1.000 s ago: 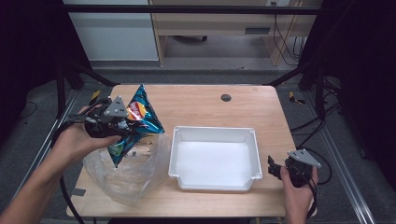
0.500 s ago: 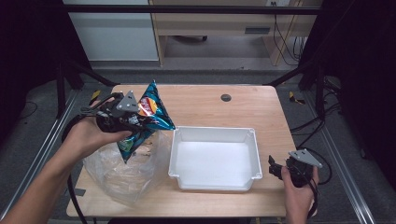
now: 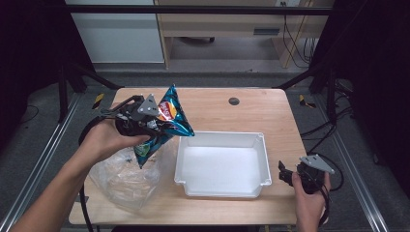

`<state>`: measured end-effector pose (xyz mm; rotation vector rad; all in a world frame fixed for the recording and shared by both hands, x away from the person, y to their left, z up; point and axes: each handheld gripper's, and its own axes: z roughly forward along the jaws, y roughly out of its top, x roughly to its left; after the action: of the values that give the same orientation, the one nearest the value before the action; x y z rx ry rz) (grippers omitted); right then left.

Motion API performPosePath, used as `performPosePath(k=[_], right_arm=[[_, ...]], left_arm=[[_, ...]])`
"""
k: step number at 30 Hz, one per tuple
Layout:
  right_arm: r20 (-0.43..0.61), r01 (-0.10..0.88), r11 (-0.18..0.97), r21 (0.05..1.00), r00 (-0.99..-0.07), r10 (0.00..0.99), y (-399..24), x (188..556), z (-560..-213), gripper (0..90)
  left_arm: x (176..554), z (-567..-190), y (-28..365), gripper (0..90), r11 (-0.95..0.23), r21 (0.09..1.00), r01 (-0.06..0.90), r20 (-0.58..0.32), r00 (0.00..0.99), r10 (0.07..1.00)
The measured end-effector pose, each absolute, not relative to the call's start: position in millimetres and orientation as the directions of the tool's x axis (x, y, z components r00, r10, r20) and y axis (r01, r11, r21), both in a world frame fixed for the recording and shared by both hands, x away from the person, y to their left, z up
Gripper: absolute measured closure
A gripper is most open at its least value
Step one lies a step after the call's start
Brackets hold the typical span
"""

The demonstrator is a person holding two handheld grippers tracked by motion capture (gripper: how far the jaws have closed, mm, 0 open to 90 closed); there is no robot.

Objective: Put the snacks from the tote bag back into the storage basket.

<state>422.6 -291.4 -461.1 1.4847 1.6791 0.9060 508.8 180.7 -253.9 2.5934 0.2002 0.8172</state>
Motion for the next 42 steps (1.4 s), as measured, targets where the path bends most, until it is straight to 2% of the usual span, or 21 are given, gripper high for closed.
performPosePath(k=[21,42], right_arm=[[-0.06,0.495,0.096,0.864,-0.088,0.994,-291.0,422.5,-460.2,7.0],[-0.068,0.492,0.096,0.865,-0.075,0.995,-292.8,422.6,-460.2,6.9]], left_arm=[[505.9,-250.0,151.5,46.2,-0.903,0.429,-0.012,0.519,0.822,0.235],[513.7,-265.5,108.2,46.2,-0.912,0.408,-0.043,0.485,0.857,0.177]])
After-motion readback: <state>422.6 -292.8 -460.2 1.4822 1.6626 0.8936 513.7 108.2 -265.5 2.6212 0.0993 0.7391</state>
